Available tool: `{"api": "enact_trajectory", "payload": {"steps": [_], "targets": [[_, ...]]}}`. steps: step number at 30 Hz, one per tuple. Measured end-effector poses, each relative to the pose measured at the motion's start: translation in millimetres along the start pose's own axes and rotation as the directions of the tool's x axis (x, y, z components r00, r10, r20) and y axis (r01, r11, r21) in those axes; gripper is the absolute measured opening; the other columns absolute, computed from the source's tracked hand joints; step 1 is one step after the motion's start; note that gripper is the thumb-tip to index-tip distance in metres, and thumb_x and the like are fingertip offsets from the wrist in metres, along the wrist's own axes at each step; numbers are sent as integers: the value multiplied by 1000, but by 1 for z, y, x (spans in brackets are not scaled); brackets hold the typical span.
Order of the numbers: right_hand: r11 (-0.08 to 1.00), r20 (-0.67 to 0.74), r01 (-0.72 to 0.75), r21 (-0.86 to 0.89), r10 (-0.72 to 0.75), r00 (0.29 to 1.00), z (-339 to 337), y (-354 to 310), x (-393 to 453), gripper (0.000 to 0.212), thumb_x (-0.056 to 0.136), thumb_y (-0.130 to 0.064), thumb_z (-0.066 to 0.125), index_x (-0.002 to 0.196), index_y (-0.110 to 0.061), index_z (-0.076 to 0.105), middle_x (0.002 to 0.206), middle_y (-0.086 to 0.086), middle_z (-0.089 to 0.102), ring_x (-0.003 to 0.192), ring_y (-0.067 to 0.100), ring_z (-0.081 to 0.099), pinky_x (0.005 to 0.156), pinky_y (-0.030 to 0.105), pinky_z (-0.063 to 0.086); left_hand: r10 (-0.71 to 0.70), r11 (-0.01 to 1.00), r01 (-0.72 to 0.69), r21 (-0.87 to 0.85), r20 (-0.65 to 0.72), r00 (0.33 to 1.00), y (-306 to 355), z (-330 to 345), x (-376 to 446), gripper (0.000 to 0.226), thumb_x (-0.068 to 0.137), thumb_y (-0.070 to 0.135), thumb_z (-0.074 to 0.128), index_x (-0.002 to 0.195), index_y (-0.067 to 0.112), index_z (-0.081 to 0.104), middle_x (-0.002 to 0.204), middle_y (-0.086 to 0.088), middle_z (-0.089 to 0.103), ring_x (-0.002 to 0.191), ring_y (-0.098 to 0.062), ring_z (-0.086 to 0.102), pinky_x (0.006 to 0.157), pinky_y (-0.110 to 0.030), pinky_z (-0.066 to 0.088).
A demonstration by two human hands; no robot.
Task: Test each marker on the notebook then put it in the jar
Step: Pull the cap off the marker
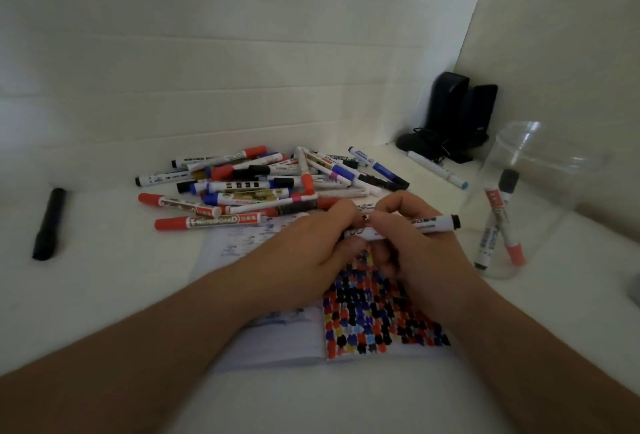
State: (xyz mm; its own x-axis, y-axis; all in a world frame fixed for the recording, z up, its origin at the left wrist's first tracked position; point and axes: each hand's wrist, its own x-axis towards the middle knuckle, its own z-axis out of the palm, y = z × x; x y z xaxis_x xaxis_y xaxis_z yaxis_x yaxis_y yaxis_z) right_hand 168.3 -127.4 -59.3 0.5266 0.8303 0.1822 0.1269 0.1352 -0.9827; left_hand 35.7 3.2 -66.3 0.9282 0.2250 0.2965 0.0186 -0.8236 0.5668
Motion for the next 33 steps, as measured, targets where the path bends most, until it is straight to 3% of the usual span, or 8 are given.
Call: {"api": "enact_trajectory", "payload": {"steps": [5,14,17,21,24,26,29,33], "targets": [[999,-2,-27,41,27,1000,4,-3,-4,18,99,-2,53,83,-8,57,58,12,50,46,16,42,41,25,35,35,995,-25,-97,98,995,-1,0,1,20,105,51,40,116,38,50,100,6,69,92,-15,67,79,-49,56],[996,-4,-14,90,15,1000,6,-10,-9,29,98,6,47,73,-10,48,57,7,46,44,14,39,40,22,32,5,978,13,-206,88,996,7,-3,-1,3,104,44,51,107,46,52,101,13,64,94,-5,62,85,-45,56],[997,31,6,80,-9,999,4,-11,-10,37,99,5,48,68,-14,53,59,5,51,48,11,44,43,22,37,-1,961,19,-275,62,998,6,-5,-1,13,98,43,64,104,45,53,102,12,66,95,-8,65,84,-46,58],[1000,67,-12,-7,12,998,-8,-16,-9,32,103,-5,49,85,-18,71,62,8,55,51,17,46,43,24,37,-110,946,159,-283,181,977,3,-10,0,60,76,45,87,114,40,41,100,11,64,86,-5,66,75,-36,61],[991,9,-62,118,61,998,-27,-37,-7,36,103,-13,48,80,-17,76,66,8,60,58,20,53,48,24,45,-115,922,201,-330,264,958,-1,-15,-1,50,89,17,73,119,33,37,101,0,63,86,-12,63,78,-38,60],[993,80,-69,91,62,995,-39,-50,-10,33,99,-28,57,74,-16,75,68,8,63,62,20,57,53,25,48,-129,944,199,-263,261,957,-3,-15,-1,39,94,8,62,117,31,39,106,4,64,95,-10,65,84,-36,60],[995,275,-96,-40,103,956,-45,-52,-29,43,69,-50,89,75,-12,72,65,11,59,53,17,52,46,22,43,-108,990,124,-70,205,973,-5,-12,1,18,102,19,57,114,30,48,112,11,63,100,-3,62,89,-33,57],[979,256,-63,-196,113,960,-41,-26,-55,18,71,-12,82,68,-16,66,55,5,54,42,11,42,41,19,36,-46,998,36,58,188,981,-5,-7,5,14,101,29,61,109,40,60,108,22,58,101,3,57,88,-20,50]]}}
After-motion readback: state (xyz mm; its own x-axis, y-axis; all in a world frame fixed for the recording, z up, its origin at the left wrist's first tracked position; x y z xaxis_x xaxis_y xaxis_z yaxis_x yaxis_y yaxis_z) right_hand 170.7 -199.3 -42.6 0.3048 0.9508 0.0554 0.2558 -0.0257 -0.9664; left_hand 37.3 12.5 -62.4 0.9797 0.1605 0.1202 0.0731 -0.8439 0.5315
